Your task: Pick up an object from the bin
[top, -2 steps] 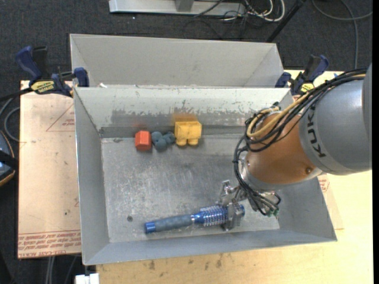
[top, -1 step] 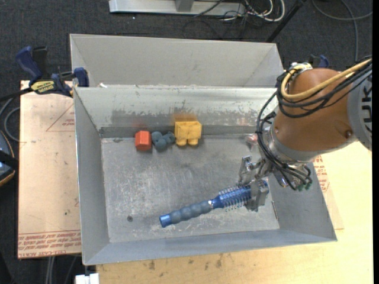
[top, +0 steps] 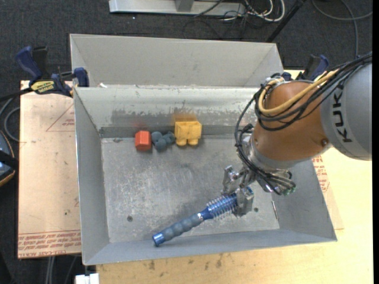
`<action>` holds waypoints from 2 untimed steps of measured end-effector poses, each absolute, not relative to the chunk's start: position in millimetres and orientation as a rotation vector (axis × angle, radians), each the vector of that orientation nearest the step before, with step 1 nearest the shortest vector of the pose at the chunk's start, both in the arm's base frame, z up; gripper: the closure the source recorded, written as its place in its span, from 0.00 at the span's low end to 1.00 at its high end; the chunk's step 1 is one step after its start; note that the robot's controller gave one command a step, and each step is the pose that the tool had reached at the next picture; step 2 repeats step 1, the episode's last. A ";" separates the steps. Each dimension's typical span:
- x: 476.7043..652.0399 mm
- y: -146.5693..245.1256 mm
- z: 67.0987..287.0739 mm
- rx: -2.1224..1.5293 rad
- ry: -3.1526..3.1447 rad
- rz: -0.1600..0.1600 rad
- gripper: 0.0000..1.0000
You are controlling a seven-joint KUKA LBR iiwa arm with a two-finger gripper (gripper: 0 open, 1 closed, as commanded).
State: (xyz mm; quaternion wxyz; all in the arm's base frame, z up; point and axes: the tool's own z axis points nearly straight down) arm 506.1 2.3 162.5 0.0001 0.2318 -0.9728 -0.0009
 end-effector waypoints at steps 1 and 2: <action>499.4 7.2 239.1 0.689 -3.075 0.002 1.00; 499.4 7.2 239.1 0.689 -3.075 0.002 1.00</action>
Offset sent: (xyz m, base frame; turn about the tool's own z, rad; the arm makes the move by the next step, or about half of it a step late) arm -0.0080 0.0045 0.0731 0.0270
